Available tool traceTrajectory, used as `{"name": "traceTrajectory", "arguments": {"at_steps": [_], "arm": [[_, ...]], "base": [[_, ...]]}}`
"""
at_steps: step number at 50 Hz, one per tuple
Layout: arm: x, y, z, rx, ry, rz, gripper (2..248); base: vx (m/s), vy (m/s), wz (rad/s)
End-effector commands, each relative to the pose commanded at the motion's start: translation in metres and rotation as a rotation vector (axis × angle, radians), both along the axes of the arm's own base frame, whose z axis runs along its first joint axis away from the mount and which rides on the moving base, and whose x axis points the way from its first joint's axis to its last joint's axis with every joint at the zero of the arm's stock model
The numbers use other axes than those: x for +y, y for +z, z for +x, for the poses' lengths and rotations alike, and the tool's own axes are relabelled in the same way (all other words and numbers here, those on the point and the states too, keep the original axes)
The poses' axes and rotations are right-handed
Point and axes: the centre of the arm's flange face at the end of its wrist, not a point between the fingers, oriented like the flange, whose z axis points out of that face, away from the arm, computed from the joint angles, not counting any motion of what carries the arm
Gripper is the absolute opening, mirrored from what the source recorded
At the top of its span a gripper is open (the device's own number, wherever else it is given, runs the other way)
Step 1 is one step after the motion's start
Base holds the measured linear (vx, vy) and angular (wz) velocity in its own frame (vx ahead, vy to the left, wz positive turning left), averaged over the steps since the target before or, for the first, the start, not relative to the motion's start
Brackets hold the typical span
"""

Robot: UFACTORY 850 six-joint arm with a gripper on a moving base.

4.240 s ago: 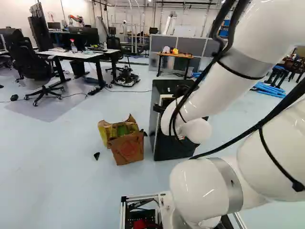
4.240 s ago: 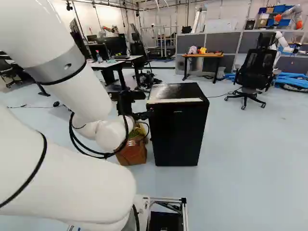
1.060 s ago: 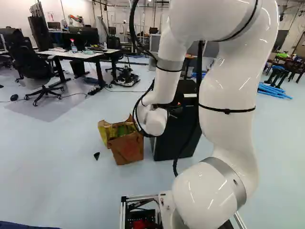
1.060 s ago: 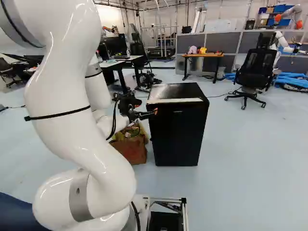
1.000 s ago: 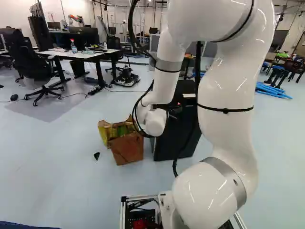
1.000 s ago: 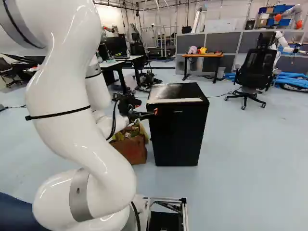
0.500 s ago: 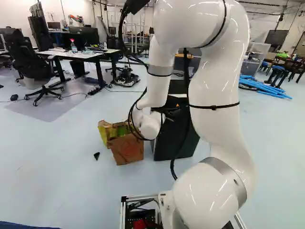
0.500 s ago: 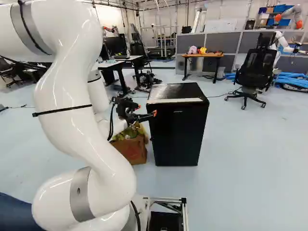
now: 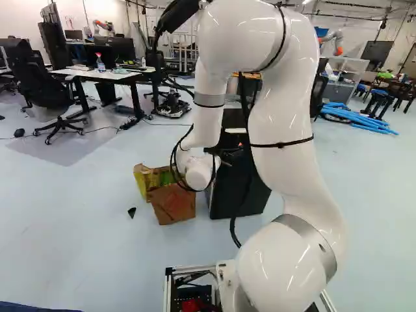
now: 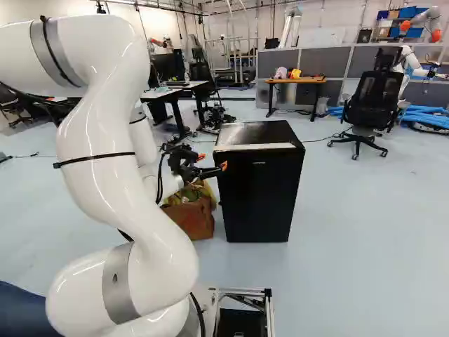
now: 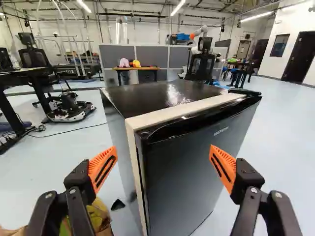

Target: Grab a drink from the fridge

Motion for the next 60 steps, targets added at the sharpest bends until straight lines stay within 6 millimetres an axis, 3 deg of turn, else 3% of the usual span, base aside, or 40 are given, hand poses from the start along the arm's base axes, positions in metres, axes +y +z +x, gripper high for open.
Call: {"name": "traceTrajectory", "arguments": {"at_steps": [60], "arm": [[0.003, -0.005, 0.032, -0.038, -0.143, 0.022, 247]], "base": [[0.000, 0.000, 0.000]]}}
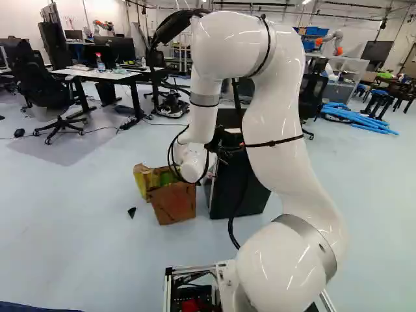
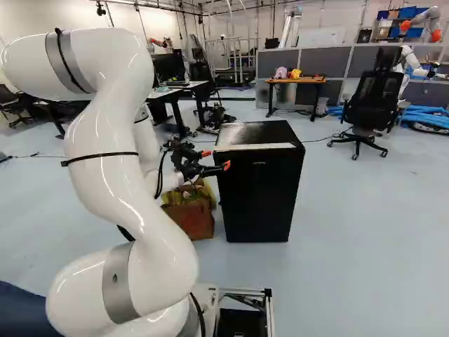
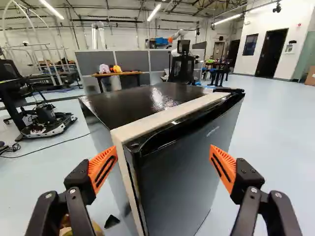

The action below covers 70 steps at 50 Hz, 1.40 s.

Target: Grab a drink from the fridge

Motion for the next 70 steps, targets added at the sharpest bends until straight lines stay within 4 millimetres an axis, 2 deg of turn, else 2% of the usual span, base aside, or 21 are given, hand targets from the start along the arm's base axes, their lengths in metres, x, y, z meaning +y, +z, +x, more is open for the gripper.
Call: {"name": "traceTrajectory", "arguments": {"at_steps": [35, 70], "arm": [[-0.0032, -0.0030, 0.0044, 0.008, -0.070, 0.021, 247], [-0.0065, -0.0048, 0.0006, 0.021, -0.127, 0.036, 247]], "base": [[0.000, 0.000, 0.000], [0.000, 0.000, 0.000]]}}
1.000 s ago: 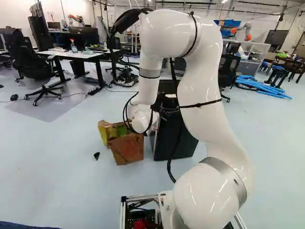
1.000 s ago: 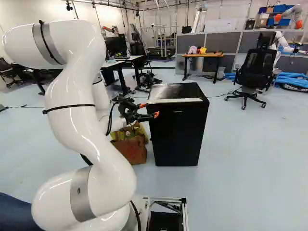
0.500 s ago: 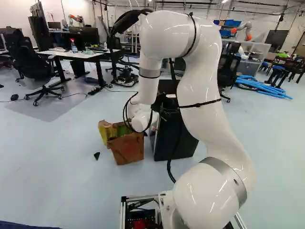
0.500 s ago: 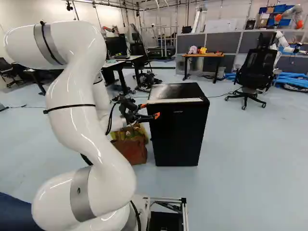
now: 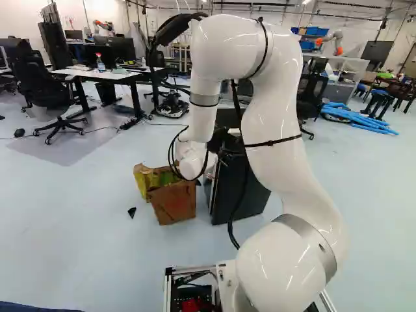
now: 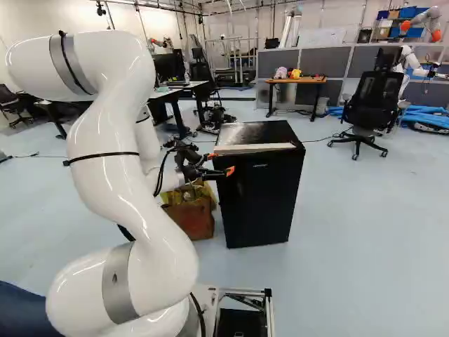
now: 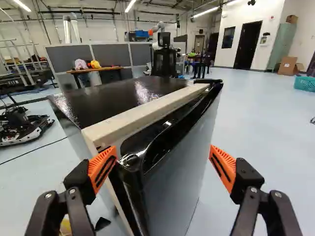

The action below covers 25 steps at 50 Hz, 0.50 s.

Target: Grab a drink from the fridge

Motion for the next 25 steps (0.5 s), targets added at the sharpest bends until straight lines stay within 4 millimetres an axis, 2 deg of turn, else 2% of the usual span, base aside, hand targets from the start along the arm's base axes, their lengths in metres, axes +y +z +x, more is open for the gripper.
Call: {"name": "traceTrajectory", "arguments": {"at_steps": [25], "arm": [[-0.0044, -0.0003, -0.0052, 0.001, -0.076, 0.004, 247]], "base": [[0.000, 0.000, 0.000]]}}
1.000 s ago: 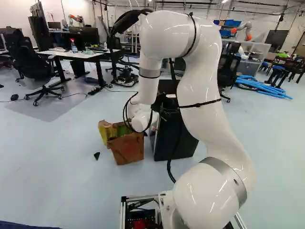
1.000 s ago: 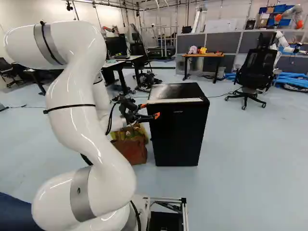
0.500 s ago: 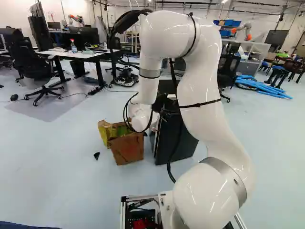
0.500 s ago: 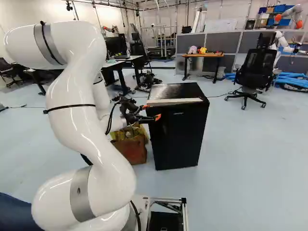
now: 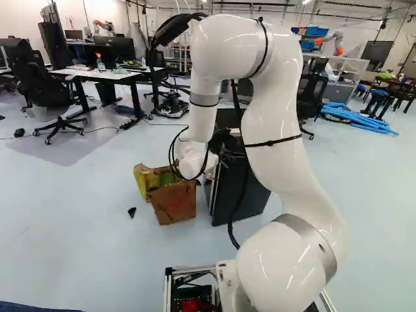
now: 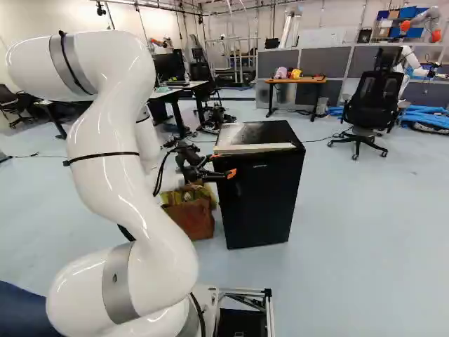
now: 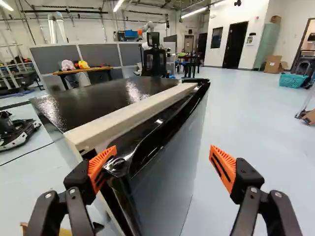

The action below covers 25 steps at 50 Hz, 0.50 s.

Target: Grab a drink from the fridge

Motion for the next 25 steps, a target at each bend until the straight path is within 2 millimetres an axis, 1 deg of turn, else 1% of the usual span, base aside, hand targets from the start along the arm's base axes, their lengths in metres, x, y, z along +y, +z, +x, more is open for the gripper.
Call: {"name": "traceTrajectory", "arguments": {"at_steps": [12, 25], "arm": [[-0.002, 0.000, -0.004, 0.002, -0.042, 0.001, 247], [-0.003, 0.000, -0.017, 0.014, -0.077, -0.002, 247]], "base": [[0.000, 0.000, 0.000], [0.000, 0.000, 0.000]]}}
